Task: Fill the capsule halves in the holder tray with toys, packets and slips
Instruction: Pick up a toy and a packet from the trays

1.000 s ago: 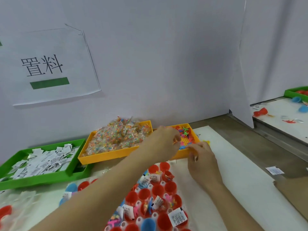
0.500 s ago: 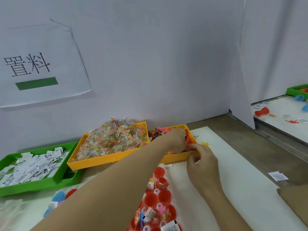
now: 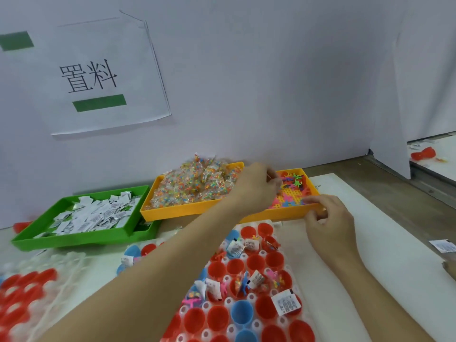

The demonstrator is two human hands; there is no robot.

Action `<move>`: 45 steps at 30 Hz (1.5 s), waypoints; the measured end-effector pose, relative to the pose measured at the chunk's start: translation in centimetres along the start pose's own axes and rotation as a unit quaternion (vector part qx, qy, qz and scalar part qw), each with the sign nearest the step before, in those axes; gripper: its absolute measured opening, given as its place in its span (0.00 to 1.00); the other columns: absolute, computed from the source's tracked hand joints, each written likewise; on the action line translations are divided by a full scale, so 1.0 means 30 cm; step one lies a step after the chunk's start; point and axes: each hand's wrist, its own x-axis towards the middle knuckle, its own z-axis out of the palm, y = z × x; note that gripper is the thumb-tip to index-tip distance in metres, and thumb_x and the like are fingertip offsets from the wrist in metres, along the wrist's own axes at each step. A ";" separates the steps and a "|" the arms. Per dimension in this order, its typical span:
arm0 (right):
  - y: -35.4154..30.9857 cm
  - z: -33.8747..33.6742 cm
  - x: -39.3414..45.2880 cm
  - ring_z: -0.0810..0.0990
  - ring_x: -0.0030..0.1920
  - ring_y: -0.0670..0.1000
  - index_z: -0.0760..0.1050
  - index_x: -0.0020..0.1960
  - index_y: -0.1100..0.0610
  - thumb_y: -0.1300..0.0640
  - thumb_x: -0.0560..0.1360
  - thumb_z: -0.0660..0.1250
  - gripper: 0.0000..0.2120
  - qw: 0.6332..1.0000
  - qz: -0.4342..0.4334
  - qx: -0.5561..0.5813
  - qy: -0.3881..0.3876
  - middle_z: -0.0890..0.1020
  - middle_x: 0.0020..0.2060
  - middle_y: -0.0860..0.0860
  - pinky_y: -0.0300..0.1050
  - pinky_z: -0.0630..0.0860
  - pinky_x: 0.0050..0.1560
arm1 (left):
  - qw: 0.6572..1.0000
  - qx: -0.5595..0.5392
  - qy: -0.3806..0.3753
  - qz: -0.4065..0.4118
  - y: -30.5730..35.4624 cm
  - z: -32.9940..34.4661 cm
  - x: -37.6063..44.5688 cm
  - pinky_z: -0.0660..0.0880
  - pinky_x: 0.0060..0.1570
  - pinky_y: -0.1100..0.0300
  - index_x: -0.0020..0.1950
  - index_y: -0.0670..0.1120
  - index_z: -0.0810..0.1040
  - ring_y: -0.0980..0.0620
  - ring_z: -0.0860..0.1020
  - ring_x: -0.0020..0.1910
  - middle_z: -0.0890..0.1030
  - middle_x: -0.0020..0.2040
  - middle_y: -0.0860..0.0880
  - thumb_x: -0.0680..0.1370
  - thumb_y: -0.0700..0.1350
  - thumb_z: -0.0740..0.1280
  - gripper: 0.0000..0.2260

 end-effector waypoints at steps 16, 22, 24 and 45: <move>-0.147 -0.074 -0.167 0.79 0.38 0.44 0.80 0.41 0.54 0.73 0.76 0.63 0.17 0.996 -0.046 0.033 -0.074 0.81 0.35 0.46 0.31 0.74 0.35 | 0.960 -0.225 0.157 -0.047 -0.144 -0.185 -0.639 0.74 0.35 0.68 0.41 0.49 0.80 0.59 0.78 0.33 0.81 0.35 0.53 0.76 0.35 0.68 0.09; -0.251 -0.223 -0.155 0.70 0.28 0.46 0.75 0.40 0.48 0.58 0.77 0.70 0.09 0.944 -0.025 0.024 -0.328 0.74 0.25 0.56 0.39 0.68 0.32 | 0.950 -0.230 0.209 -0.025 -0.175 -0.156 -0.658 0.76 0.37 0.67 0.41 0.49 0.80 0.54 0.80 0.36 0.82 0.36 0.51 0.75 0.33 0.68 0.11; -0.267 -0.243 -0.161 0.69 0.29 0.47 0.73 0.40 0.45 0.42 0.70 0.74 0.11 0.914 0.003 -0.045 -0.403 0.76 0.26 0.54 0.41 0.68 0.34 | 0.946 -0.235 0.222 -0.023 -0.181 -0.154 -0.660 0.76 0.36 0.67 0.40 0.51 0.80 0.53 0.80 0.35 0.82 0.36 0.50 0.75 0.33 0.68 0.13; -0.260 -0.240 -0.168 0.81 0.30 0.45 0.77 0.52 0.51 0.49 0.72 0.77 0.13 0.882 0.057 -0.080 -0.460 0.86 0.34 0.50 0.36 0.77 0.34 | 0.950 -0.230 0.213 -0.005 -0.162 -0.119 -0.680 0.77 0.37 0.64 0.41 0.53 0.80 0.54 0.80 0.36 0.81 0.36 0.53 0.75 0.34 0.68 0.13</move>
